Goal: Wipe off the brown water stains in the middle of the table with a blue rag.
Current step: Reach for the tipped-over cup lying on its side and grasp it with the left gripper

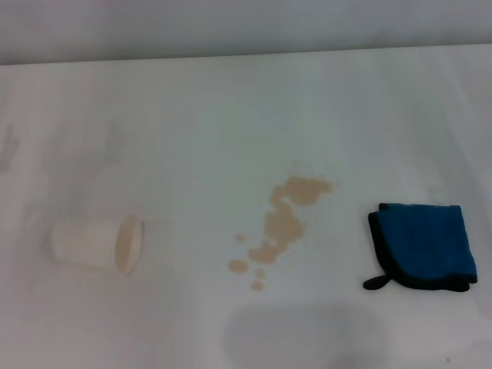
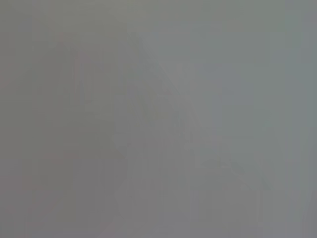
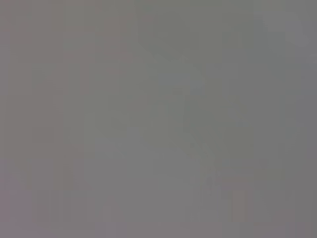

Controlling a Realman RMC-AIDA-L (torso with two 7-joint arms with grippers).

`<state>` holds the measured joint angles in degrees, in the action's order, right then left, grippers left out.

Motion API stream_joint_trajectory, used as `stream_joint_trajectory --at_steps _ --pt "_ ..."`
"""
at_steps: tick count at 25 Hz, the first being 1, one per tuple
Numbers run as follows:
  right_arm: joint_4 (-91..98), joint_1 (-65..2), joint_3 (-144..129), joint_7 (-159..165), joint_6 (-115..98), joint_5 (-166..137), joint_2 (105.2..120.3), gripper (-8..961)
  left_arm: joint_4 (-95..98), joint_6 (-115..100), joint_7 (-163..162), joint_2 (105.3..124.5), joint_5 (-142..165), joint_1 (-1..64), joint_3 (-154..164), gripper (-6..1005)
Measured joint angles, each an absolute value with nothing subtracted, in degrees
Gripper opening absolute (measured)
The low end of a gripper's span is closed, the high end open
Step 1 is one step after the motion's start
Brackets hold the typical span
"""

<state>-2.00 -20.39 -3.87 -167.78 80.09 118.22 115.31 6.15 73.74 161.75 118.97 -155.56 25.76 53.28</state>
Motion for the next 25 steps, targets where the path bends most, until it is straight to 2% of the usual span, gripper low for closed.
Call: stream_joint_trajectory --at_steps 25 --pt "-1.40 -20.83 -3.60 -167.78 79.03 118.39 115.18 871 8.57 70.64 161.81 118.92 -156.01 27.14 53.04 860"
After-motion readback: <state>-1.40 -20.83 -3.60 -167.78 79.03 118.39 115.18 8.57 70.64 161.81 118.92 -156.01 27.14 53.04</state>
